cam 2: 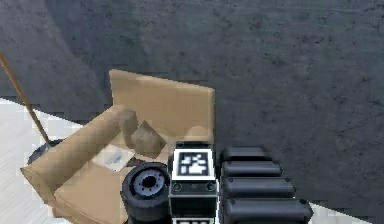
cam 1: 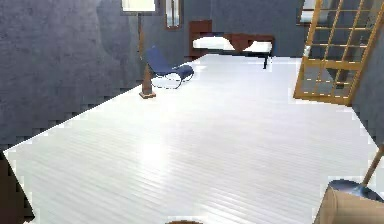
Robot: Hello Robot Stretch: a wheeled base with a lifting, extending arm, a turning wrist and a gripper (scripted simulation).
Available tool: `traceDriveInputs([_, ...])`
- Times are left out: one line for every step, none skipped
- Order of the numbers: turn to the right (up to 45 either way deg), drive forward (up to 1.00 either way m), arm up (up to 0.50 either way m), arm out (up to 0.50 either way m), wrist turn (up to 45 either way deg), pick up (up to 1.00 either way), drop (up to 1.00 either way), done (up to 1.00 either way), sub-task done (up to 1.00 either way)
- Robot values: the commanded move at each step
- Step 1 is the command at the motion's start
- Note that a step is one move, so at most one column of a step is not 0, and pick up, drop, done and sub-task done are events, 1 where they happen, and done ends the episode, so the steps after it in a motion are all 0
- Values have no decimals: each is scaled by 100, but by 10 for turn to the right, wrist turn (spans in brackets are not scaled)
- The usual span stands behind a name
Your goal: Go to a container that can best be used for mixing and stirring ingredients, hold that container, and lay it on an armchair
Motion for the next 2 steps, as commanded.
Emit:
traceDriveInputs([210,0,0,0,0,0,0,0,0])
traceDriveInputs([0,5,0,0,0,0,0,0,0])
